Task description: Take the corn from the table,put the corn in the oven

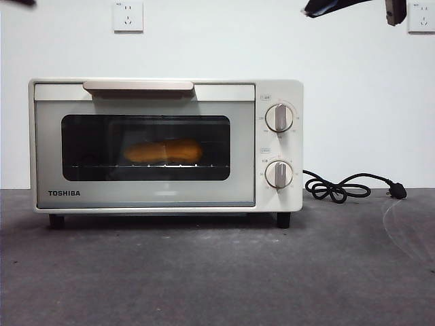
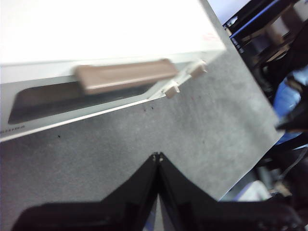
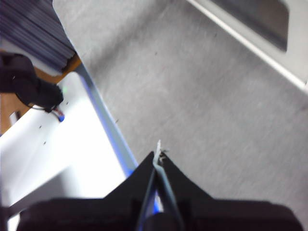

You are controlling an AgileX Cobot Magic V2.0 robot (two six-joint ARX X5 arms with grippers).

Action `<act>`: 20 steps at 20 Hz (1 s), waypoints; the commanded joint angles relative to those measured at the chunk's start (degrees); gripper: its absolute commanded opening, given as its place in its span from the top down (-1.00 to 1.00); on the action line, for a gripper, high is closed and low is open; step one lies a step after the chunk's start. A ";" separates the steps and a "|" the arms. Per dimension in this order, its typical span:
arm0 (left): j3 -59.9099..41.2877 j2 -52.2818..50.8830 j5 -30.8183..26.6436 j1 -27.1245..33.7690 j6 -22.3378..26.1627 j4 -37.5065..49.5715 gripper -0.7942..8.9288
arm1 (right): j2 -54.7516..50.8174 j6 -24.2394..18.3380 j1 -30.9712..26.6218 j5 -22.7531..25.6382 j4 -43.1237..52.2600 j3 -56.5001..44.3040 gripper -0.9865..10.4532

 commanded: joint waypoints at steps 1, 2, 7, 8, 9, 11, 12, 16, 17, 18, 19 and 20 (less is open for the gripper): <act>0.20 -6.58 -6.16 -5.14 -2.54 -2.10 0.85 | 0.26 -0.55 0.04 -0.15 2.21 0.02 0.85; 0.20 -8.98 -8.39 -7.39 -3.17 -3.19 0.85 | 0.26 -0.52 0.04 -0.15 2.91 0.04 0.85; 0.20 -13.99 -21.42 -14.27 -5.79 -8.46 0.85 | 0.26 -0.13 0.04 -0.15 5.11 0.04 0.85; 0.20 -13.97 -21.94 -14.62 -5.75 -9.16 0.85 | 0.26 -0.13 0.04 -0.15 5.22 0.02 0.85; 0.20 -13.88 -22.01 -14.75 -5.77 -9.66 0.85 | 0.26 -0.13 0.04 -0.15 5.29 0.02 0.85; 0.20 -13.40 -21.97 -14.86 -5.77 -9.68 0.85 | 0.26 -0.13 0.04 -0.15 5.73 0.02 0.85; 0.20 -13.14 -21.97 -14.86 -5.79 -9.70 0.85 | 0.26 -0.15 0.04 -0.15 6.34 0.04 0.85; 0.20 -12.37 -21.97 -14.86 -5.86 -10.34 0.85 | 0.26 -0.15 0.04 -0.13 6.73 0.04 0.83; 0.20 -11.93 -21.97 -14.86 -5.86 -10.12 0.84 | 0.26 -0.20 0.04 -0.07 6.78 0.04 0.83; 0.20 -11.30 -21.99 -14.86 -5.84 -9.60 0.85 | 0.26 -0.22 0.04 0.44 6.78 0.04 0.83; 0.20 -10.51 -22.01 -14.86 -5.84 -9.05 0.85 | 0.26 -0.20 0.04 1.11 6.78 0.04 0.83; 0.20 -9.53 -22.01 -14.86 -5.84 -8.39 0.84 | 0.26 -0.22 0.04 1.90 6.78 0.04 0.83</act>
